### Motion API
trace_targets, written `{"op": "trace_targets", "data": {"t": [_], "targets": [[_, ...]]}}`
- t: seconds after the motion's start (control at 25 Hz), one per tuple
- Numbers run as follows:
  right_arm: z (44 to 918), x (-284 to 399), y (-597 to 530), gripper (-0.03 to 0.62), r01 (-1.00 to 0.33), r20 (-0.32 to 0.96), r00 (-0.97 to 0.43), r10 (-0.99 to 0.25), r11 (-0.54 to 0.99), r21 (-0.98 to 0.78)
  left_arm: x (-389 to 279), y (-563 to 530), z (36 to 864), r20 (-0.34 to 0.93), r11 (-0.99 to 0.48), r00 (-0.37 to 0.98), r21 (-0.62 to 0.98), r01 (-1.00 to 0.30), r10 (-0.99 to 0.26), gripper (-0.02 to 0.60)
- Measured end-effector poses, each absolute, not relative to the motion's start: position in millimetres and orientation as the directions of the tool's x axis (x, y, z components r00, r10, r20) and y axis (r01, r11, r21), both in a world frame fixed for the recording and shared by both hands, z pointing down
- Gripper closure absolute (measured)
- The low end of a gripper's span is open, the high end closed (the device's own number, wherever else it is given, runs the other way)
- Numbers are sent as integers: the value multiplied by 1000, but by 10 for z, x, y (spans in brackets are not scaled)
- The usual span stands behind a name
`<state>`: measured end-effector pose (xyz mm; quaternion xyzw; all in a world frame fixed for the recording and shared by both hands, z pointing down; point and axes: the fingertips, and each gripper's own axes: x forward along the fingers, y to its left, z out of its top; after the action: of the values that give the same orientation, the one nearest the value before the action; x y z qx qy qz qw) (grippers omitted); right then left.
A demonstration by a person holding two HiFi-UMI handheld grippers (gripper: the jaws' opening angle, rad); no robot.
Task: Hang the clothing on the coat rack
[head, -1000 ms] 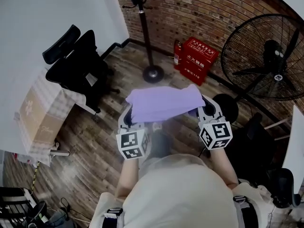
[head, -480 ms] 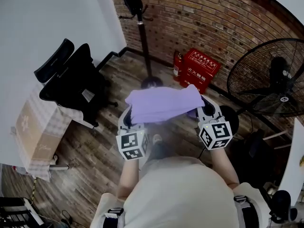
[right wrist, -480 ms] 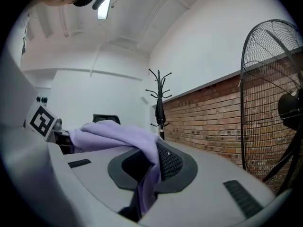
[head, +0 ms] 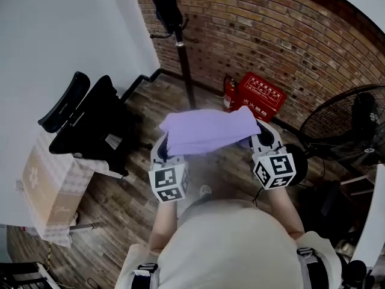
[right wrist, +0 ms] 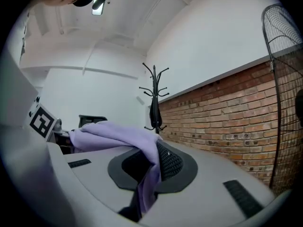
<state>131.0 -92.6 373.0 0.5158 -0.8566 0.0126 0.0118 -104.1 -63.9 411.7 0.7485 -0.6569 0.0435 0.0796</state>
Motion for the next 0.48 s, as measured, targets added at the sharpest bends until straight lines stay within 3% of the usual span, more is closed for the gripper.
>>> {"op": "trace_targets", "data": {"t": [0.48], "targets": [[3787,930,-1874,577,-902,31,-431,-902,431,-8,-1433,-1647,4212,183,-164,171,52,-985,-968,502]]}}
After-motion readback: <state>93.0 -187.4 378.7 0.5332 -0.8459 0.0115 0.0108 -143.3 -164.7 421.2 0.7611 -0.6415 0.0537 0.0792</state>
